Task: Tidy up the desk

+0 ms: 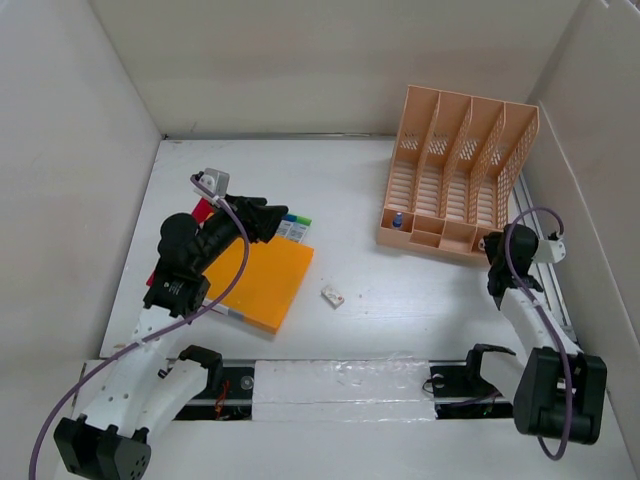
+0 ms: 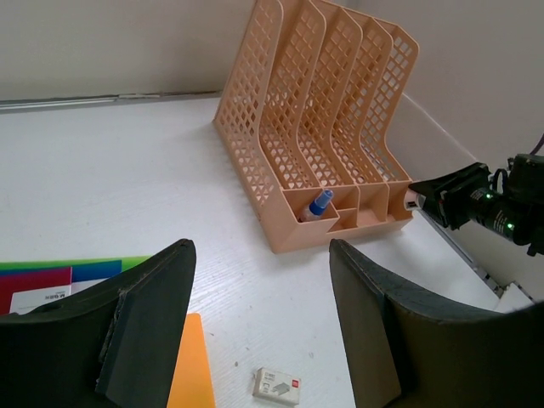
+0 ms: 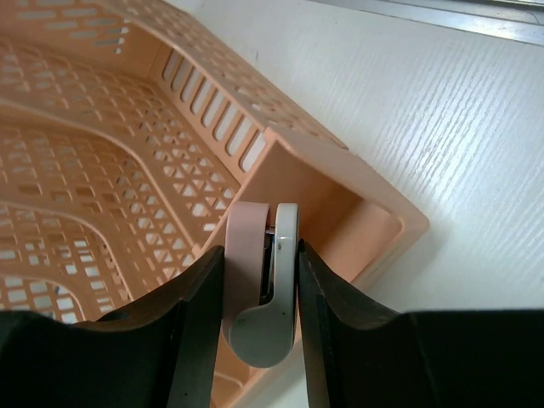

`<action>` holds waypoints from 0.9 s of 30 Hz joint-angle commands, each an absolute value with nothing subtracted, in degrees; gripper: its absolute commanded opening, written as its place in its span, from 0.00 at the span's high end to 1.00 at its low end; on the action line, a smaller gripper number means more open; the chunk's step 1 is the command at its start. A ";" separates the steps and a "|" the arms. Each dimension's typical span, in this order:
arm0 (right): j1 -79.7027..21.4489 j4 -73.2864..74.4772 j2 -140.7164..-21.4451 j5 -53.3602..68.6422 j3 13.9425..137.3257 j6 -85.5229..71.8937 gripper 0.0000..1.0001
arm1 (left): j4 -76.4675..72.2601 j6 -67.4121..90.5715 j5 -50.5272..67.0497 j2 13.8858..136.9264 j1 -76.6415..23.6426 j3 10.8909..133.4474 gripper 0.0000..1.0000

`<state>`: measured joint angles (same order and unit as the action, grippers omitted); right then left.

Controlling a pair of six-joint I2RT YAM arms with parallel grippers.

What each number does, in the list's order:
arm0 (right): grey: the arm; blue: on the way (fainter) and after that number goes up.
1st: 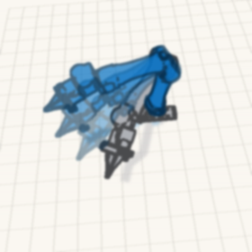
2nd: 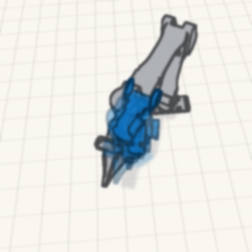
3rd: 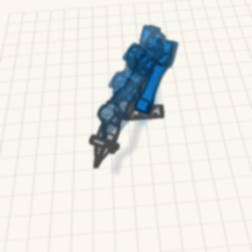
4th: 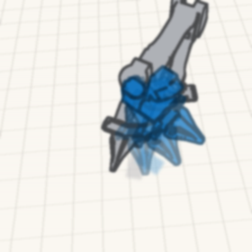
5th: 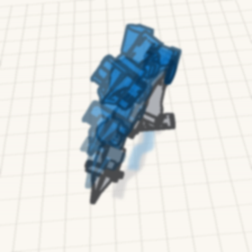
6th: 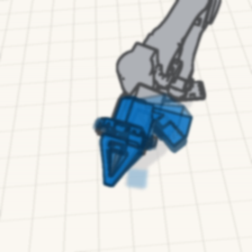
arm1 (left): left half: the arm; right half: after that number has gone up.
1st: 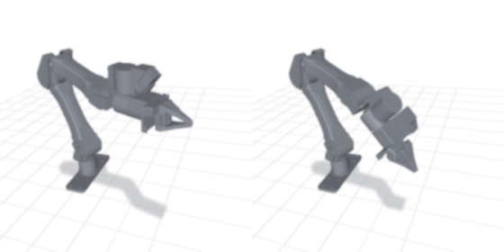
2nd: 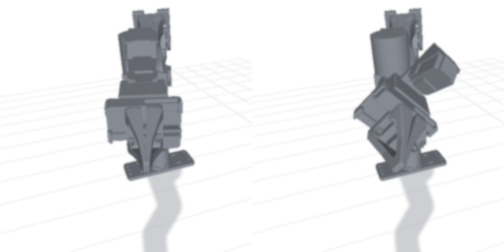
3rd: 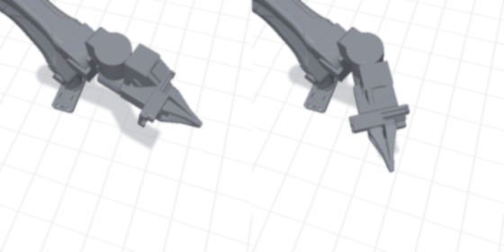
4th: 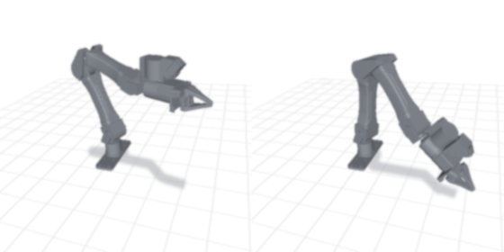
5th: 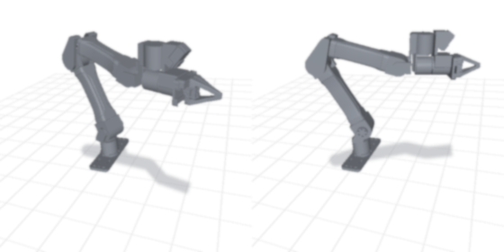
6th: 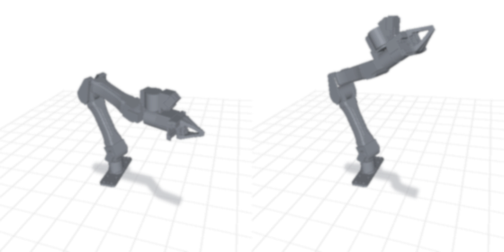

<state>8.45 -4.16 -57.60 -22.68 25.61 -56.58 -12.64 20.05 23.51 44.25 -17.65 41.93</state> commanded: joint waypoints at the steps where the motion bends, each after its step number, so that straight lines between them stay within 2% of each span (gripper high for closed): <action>1: 11.60 -12.55 -59.84 -15.31 25.40 -60.20 0.68 | -15.73 20.30 23.82 43.15 -17.84 43.07 0.40; 7: 15.02 -16.42 -65.91 -11.26 24.96 -62.22 0.64 | -16.08 20.21 23.64 42.18 -17.84 42.71 0.40; 9: 15.55 -17.66 -67.32 -10.11 24.70 -62.66 0.53 | -16.26 20.65 23.91 42.63 -17.84 42.28 0.40; 13: 17.84 -17.75 -68.47 -7.92 24.96 -62.67 0.47 | -16.26 20.48 23.56 42.71 -17.84 42.45 0.40; 16: 18.90 -17.49 -68.03 -7.21 24.87 -62.23 0.36 | -16.00 20.48 23.55 42.10 -17.84 42.19 0.40; 20: 18.90 -16.70 -64.88 -6.24 24.17 -62.14 0.29 | -16.17 20.39 23.38 41.66 -17.84 42.28 0.40; 22: 18.90 -16.52 -62.77 -4.50 23.38 -61.79 0.29 | -16.00 20.57 23.73 41.75 -17.84 42.10 0.40; 25: 18.20 -16.09 -56.88 -0.55 21.89 -60.74 0.40 | -16.35 20.48 23.73 41.40 -17.84 42.10 0.40; 27: 16.44 -14.07 -50.93 -0.44 21.27 -58.64 0.43 | -15.82 20.30 23.29 41.66 -17.84 42.36 0.40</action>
<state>18.09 -13.37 -57.08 -3.51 21.98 -61.08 -13.08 20.14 23.33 42.50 -17.65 41.93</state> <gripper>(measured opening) 0.579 0.599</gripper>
